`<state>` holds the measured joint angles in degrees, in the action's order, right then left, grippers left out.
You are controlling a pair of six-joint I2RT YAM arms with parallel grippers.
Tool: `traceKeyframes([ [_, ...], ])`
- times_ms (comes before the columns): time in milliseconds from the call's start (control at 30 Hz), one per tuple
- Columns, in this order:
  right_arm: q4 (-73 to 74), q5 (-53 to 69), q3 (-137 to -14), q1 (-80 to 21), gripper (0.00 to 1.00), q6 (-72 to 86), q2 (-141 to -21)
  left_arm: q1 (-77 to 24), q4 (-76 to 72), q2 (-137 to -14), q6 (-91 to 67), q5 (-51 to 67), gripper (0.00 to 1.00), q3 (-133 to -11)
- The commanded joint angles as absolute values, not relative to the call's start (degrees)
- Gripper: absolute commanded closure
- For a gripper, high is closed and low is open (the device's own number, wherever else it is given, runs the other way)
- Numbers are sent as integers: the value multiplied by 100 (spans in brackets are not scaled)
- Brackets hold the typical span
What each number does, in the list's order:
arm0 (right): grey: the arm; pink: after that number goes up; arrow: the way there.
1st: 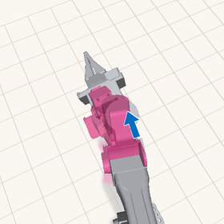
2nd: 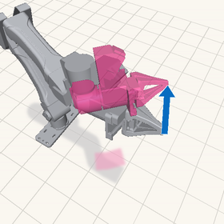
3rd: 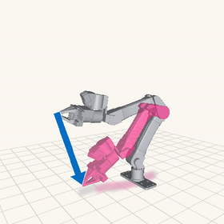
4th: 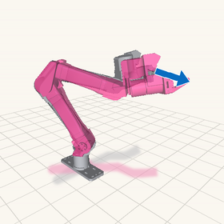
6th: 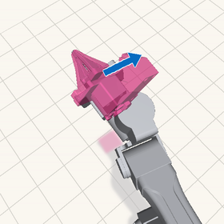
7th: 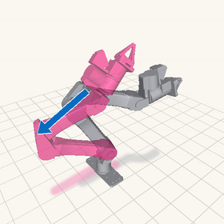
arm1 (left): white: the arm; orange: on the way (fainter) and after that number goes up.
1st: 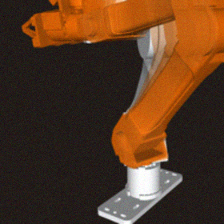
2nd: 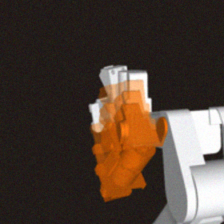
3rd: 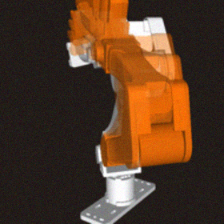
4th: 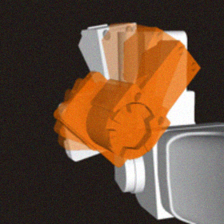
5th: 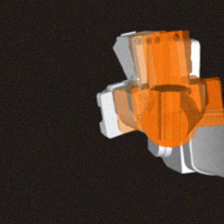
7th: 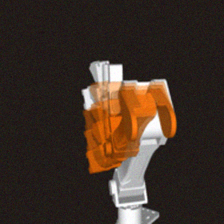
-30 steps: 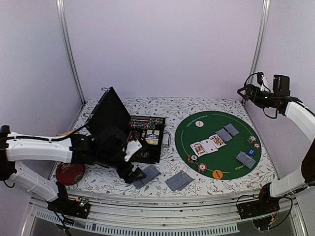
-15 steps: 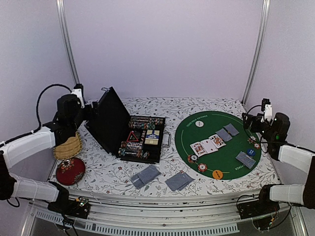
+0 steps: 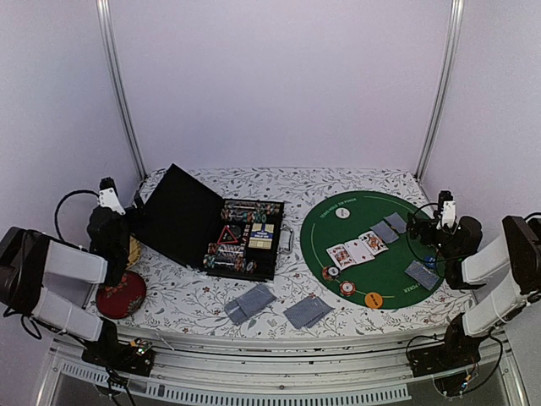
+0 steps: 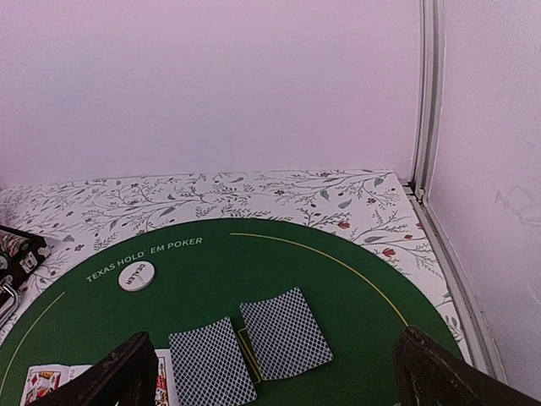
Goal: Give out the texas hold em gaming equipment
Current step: Reset both arms
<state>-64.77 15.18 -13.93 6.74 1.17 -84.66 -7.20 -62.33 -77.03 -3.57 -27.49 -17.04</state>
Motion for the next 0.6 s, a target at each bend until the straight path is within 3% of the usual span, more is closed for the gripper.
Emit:
traceKeyframes([
  [0, -6852, 1719, -1608, 634, 1, -148, -8645, -381, -7261, -8234, 57, -1888, 2, -1199],
  [100, -6878, 1714, -1608, 635, 1, -158, -8654, -290, -8653, -9059, 187, -1544, 2, -955],
  [167, -6891, 1709, -1601, 636, 1, -158, -8655, -251, -7671, -8736, 0, -1366, 2, -1131],
  [567, -7060, 1840, -1525, 617, 1, -196, -8723, -185, -7509, -8881, 62, -1271, 2, -1385],
])
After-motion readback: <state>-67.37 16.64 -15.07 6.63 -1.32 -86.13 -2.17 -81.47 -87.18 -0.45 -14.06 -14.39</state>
